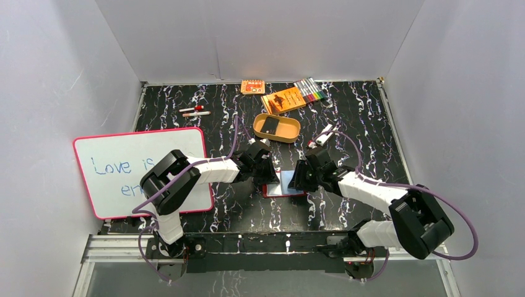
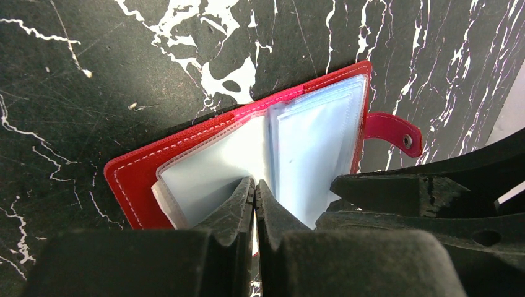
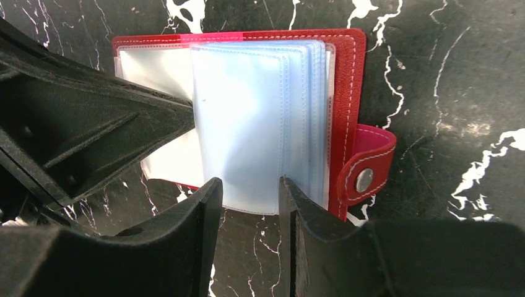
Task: Put the credit cards into the card holder
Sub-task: Open the card holder at the center of the board.
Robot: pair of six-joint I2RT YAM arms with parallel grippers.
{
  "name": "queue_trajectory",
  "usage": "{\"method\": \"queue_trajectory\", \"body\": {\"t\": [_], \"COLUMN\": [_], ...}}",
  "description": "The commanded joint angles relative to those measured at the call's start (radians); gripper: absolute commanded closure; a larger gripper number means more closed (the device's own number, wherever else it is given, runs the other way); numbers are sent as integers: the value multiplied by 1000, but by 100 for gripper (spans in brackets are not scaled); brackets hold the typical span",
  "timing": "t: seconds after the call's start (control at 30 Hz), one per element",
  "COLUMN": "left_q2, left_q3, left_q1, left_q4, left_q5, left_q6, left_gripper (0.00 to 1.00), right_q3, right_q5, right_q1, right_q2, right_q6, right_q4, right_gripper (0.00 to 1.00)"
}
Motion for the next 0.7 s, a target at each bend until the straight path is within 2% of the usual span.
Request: {"method": "queue_trajectory", "body": {"t": [0.0,0.67], "left_q2": [22,-10], "left_q3": [-32,-36], "left_q1": [4,14], "left_q4": [-73,-95], "left_q5": [-34,-50], "left_q6": [14,14], "left_gripper": [100,100], "right_q3": [-16,-50], "right_q5": [-60,-220], "right_q1": [-4,-4], "right_q2": [24,74], "right_q6": [13,28], "right_q4": [88,316], "right_gripper": [53,55]}}
